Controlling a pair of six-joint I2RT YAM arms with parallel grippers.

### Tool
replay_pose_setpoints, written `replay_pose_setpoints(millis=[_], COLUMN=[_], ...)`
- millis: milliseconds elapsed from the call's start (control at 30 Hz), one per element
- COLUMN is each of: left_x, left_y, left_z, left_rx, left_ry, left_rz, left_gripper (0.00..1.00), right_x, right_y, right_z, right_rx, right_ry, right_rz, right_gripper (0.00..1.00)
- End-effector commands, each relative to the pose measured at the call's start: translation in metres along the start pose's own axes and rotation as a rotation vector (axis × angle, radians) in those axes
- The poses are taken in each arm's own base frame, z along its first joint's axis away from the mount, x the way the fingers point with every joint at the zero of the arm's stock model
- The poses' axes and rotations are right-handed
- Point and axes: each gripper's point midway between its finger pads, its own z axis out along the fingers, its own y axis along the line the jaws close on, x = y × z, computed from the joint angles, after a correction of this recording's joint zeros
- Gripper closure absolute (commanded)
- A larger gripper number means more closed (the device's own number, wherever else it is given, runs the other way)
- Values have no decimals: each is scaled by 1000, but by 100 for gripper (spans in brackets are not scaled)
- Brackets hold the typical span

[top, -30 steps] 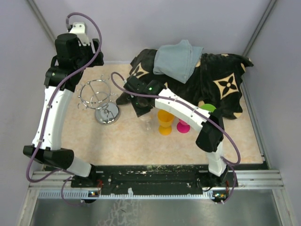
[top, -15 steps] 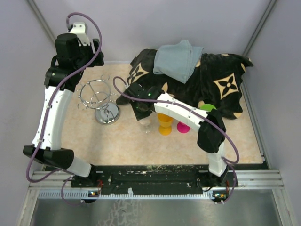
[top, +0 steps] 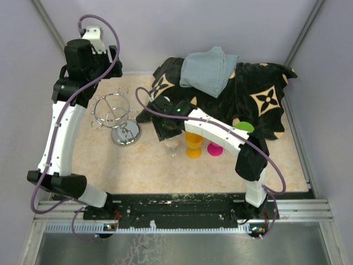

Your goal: Take the wine glass off the wine glass rack

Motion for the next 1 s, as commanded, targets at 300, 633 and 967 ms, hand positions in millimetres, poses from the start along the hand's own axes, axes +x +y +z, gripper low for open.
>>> replay_pose_setpoints(millis=[300,633,967], left_x=[-16,-24,43], left_y=[4,97,181], left_z=[-3,28,36], left_rx=[-3,-90,-129], left_ry=[-52,-87,-21], left_rz=[4,-3,-49], left_gripper=[21,23,24], right_x=[-97,-110,-31], right_y=[6,-193,-296], right_z=[-150,-211,-194], right_rx=[-113,198,599], right_ry=[-441,-626,-562], right_rz=[78,403,561], right_gripper=[22,12,10])
